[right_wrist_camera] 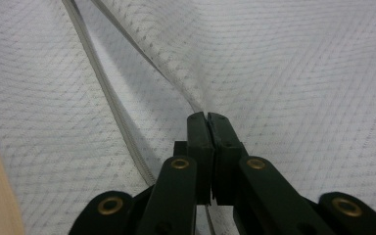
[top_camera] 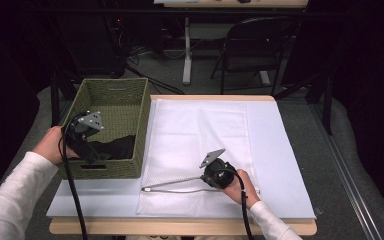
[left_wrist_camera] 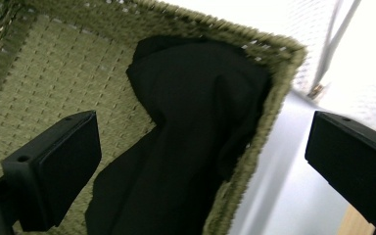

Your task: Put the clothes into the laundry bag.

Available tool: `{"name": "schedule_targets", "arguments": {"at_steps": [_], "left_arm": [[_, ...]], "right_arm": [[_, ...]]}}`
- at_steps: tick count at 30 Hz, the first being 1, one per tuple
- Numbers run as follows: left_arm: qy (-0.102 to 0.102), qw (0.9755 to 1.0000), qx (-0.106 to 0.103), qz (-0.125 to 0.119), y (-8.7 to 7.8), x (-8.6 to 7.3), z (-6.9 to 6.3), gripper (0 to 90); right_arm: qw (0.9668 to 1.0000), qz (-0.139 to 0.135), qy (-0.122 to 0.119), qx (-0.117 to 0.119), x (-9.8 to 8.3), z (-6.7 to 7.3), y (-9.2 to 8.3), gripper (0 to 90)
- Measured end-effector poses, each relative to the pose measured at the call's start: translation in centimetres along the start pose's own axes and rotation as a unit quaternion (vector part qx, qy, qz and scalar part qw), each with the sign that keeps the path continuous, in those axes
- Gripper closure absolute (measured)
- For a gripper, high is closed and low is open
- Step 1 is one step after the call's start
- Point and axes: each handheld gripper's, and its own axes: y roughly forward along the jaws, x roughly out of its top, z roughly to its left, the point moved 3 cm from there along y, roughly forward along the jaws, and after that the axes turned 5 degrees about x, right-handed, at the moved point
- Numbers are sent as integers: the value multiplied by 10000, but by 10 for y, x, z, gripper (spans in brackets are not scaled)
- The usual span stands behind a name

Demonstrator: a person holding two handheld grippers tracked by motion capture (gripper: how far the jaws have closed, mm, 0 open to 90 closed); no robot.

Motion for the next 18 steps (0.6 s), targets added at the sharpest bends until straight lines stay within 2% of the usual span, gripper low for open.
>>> {"name": "schedule_targets", "arguments": {"at_steps": [2, 6, 16, 18], "left_arm": [[-3, 9999, 39, 115, 4, 0, 3, 8], [110, 9995, -67, 301, 12, 2, 6, 21], [156, 9976, -224, 631, 36, 3, 15, 39], [165, 9972, -152, 708, 41, 3, 17, 38]], "right_arm": [[10000, 17, 25, 10, 0, 1, 0, 890], [10000, 20, 32, 6, 0, 0, 1, 890], [10000, 41, 4, 12, 0, 0, 1, 889], [10000, 34, 17, 1, 0, 1, 1, 889]]}}
